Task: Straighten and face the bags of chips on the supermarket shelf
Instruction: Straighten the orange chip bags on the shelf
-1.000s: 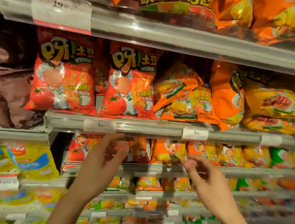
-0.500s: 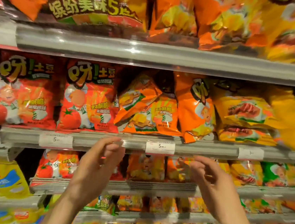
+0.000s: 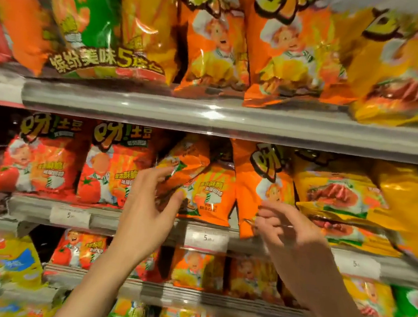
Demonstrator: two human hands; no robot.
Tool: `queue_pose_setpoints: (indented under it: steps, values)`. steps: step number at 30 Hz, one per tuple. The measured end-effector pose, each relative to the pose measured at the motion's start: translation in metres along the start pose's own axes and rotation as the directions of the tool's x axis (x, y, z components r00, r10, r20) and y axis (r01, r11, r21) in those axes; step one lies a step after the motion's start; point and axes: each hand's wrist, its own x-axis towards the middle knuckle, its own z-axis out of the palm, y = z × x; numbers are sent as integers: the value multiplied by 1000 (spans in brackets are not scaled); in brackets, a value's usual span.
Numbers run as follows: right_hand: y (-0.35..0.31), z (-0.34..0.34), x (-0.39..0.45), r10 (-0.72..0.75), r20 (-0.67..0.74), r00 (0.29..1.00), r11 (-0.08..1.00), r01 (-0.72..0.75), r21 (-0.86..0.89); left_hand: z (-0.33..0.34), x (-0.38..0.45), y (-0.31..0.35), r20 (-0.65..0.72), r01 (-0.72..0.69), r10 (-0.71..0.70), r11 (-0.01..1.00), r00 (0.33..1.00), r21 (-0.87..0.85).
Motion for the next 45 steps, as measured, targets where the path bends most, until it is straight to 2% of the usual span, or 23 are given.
queue_pose_setpoints:
  steps: [3, 7, 10, 17, 25, 28, 35, 40, 43, 45]
  values:
    - [-20, 11, 18, 3, 31, 1000, 994, 0, -107, 3, 23, -12, 70, -88, 80, 988, 994, 125]
    - [-47, 30, 38, 27, 136, 990, 935, 23, -355, 7, 44, -22, 192, -109, 55, 953, 980, 283]
    - [-58, 44, 42, 82, 194, 978, 917, 2, -398, 11, 53, -32, 242, -177, 96, 924, 966, 340]
    - [-48, 47, 50, 173, 205, 963, 938, -98, -331, 12, 59, -43, 225, -279, 218, 915, 950, 291]
    - [-56, 40, 56, 293, 186, 938, 956, -291, -37, 5, 41, -28, 200, -442, 414, 889, 888, 121]
    - [-59, 47, 57, 307, 160, 938, 951, -300, -67, -1, 35, -28, 219, -459, 436, 886, 873, 68]
    - [-71, 60, 54, 259, 42, 965, 966, -258, -27, -22, 28, -22, 269, -267, 299, 952, 915, -149]
    - [-68, 60, 55, 297, 30, 954, 950, -299, 93, -27, 34, -16, 178, 29, 30, 948, 984, -318]
    - [-63, 60, 50, 305, 28, 952, 937, -305, 171, -29, 39, -14, 260, 235, -169, 939, 951, -249]
    - [-61, 61, 46, 302, 37, 953, 934, -304, 187, -27, 39, -10, 320, 306, -217, 915, 922, -263]
